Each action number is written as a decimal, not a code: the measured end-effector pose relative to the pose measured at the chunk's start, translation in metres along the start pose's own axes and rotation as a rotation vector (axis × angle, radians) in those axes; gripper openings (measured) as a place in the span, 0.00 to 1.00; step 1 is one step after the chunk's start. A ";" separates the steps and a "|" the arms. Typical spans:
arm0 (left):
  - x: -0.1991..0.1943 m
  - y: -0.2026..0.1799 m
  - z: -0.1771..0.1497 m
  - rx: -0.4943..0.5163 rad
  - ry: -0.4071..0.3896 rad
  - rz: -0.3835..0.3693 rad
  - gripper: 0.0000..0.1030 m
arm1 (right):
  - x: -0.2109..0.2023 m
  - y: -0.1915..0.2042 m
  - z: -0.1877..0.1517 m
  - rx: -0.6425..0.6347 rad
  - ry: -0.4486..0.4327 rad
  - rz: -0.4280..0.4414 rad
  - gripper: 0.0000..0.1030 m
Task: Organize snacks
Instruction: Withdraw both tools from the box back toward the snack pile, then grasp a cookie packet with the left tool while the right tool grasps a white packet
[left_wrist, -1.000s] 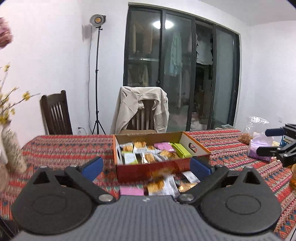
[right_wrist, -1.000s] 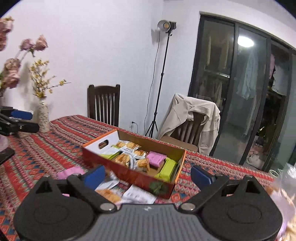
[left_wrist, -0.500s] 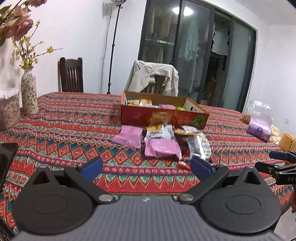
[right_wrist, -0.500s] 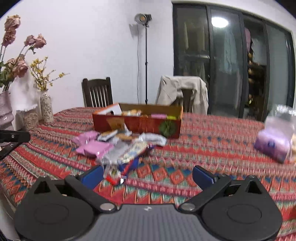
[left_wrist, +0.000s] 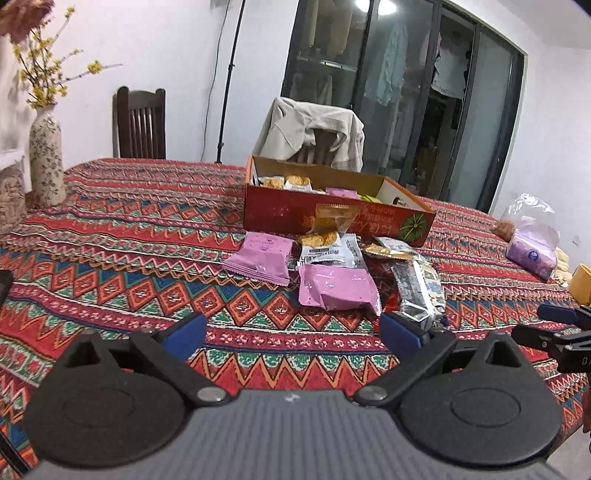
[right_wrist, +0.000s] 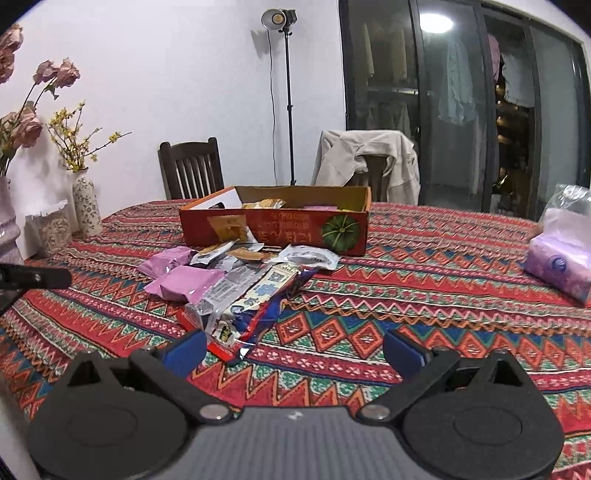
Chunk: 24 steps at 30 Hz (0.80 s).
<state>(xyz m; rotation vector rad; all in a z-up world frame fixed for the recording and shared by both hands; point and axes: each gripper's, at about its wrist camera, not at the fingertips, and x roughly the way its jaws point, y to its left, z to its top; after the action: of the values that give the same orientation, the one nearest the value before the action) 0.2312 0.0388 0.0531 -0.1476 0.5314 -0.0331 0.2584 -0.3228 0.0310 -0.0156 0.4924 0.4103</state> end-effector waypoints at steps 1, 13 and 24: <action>0.005 0.001 0.001 0.000 0.007 -0.001 0.98 | 0.005 0.000 0.002 0.002 0.007 0.005 0.98; 0.072 -0.003 0.036 0.030 0.074 -0.039 0.83 | 0.070 -0.014 0.042 0.019 0.040 0.016 0.97; 0.167 -0.025 0.084 0.149 0.157 -0.108 0.68 | 0.157 -0.039 0.096 -0.118 0.111 0.059 0.86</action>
<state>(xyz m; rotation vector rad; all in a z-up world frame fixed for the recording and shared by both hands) 0.4181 0.0130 0.0443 -0.0277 0.6752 -0.1904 0.4427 -0.2880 0.0398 -0.1387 0.5783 0.4978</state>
